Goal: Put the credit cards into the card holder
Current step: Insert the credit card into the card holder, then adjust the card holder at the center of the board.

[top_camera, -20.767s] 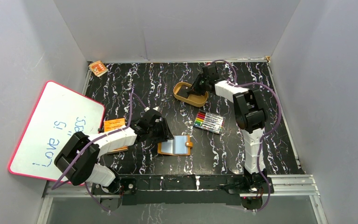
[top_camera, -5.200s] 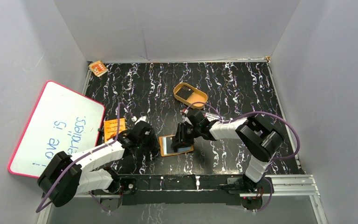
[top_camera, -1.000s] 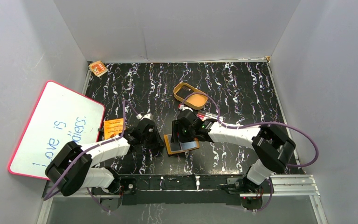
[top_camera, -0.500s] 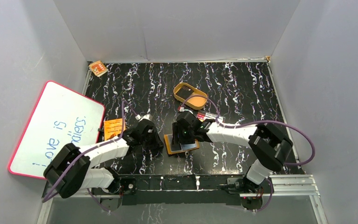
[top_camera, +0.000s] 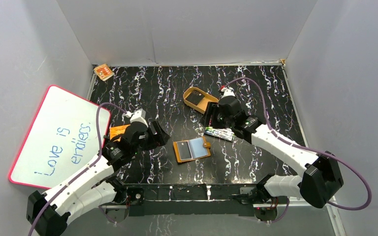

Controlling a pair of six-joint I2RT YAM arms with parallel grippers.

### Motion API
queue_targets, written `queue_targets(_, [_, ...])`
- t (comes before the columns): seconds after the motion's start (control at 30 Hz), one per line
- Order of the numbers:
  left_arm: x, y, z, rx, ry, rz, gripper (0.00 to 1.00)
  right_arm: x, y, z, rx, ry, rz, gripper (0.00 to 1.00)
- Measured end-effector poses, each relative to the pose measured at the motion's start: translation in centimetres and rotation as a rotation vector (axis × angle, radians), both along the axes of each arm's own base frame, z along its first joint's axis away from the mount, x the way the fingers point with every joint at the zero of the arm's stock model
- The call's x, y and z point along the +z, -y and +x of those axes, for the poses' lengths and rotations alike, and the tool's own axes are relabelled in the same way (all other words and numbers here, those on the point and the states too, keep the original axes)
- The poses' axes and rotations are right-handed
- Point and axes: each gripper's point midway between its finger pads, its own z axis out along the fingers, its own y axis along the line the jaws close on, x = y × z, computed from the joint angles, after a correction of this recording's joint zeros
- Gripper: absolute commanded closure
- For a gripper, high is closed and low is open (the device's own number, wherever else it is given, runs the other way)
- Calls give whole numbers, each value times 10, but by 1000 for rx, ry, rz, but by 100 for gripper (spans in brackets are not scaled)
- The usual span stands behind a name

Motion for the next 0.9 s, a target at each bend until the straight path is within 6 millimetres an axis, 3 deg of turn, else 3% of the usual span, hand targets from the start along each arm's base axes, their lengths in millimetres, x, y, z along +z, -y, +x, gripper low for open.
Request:
queue_targets(0.27, [8, 0, 0, -6, 28, -12, 17, -22, 44, 38, -154, -45, 58, 45])
queue_targets(0.43, [14, 0, 1, -4, 53, -30, 15, -29, 40, 71, -211, -72, 99, 45])
queue_targets(0.5, [15, 1, 1, -11, 57, -33, 14, -30, 36, 76, -203, -77, 117, 44])
queue_targets(0.63, [12, 13, 1, -61, 42, -52, 16, -23, 27, 69, -145, -81, 164, 45])
queue_targets(0.7, [6, 24, 1, -102, 15, -63, 17, -26, 24, 56, -100, -92, 185, 46])
queue_targets(0.9, [-36, 50, 3, -180, -121, -46, 21, -84, 23, -8, 5, -265, 147, 49])
